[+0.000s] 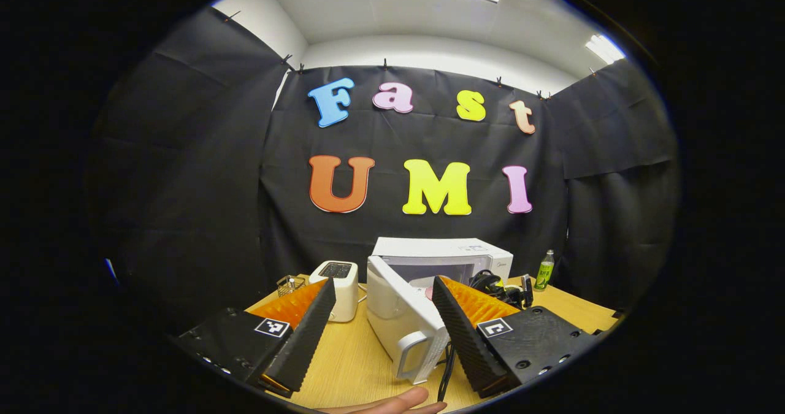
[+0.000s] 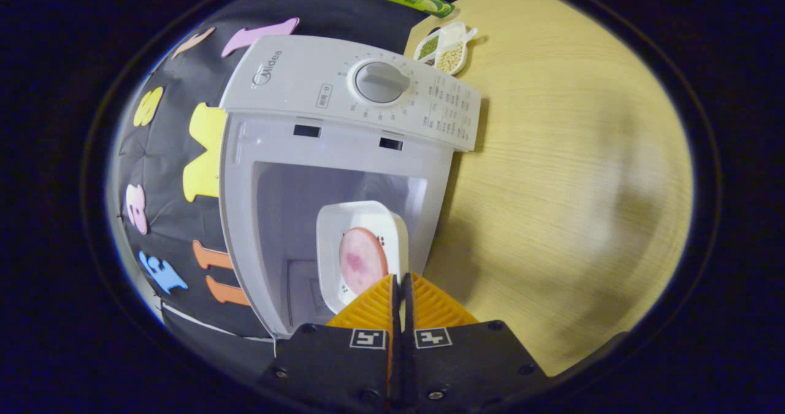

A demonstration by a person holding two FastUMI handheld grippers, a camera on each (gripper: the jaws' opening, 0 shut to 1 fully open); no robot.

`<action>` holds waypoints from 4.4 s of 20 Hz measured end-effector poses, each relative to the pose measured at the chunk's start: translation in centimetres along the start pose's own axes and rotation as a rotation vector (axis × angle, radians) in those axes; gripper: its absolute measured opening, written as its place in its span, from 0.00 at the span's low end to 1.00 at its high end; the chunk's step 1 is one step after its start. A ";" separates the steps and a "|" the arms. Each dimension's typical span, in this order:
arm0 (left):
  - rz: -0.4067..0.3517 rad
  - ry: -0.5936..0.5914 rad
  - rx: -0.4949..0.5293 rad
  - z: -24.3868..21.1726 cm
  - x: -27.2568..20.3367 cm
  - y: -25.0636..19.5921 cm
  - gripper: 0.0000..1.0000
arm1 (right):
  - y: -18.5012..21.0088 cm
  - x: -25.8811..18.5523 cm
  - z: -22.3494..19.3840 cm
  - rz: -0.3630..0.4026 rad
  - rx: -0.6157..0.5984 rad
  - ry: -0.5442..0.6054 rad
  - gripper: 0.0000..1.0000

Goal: Open the microwave oven with the left hand, put the food in, and close the microwave oven.

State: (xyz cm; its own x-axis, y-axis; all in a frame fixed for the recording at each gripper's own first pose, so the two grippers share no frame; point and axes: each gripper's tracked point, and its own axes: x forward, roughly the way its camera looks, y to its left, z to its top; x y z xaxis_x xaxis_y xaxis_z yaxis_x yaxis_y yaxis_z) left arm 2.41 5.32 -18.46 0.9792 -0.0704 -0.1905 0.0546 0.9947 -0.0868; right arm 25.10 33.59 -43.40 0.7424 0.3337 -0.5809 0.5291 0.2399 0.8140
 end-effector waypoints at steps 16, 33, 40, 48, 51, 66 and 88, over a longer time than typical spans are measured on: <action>0.031 0.054 -0.001 -2.4 1.4 2.2 0.95 | 1.2 8.5 0.7 0.001 0.007 -0.138 0.08; 0.041 0.032 0.000 -2.0 -0.5 3.2 0.84 | 4.9 8.1 -2.5 0.130 -0.168 -0.088 0.81; 0.060 0.029 -0.006 -2.0 -2.1 3.8 0.84 | 4.7 3.9 -2.4 0.132 -0.212 -0.062 0.99; 0.088 -0.006 0.023 -1.5 -3.3 3.9 0.95 | 6.3 -3.8 0.6 0.234 -0.496 -0.145 0.99; 0.122 0.021 0.019 -2.6 -2.9 5.0 0.95 | 6.7 -7.4 2.0 0.260 -0.669 -0.181 0.98; 0.083 0.088 0.103 -8.2 1.1 6.4 0.37 | 8.0 -34.2 13.0 0.396 -1.198 -0.432 0.99; -0.507 0.144 -0.069 -17.3 9.0 -7.8 0.00 | 4.3 -48.8 19.3 0.399 -1.197 -0.493 0.99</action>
State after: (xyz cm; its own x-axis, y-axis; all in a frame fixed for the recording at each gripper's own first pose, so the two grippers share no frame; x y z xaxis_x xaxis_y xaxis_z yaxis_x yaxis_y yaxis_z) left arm 7.42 -4.40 -36.38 0.7959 -0.5558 -0.2401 0.4966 0.8262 -0.2661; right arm -0.94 0.72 -11.50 0.9626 0.2679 -0.0412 -0.2465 0.9284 0.2782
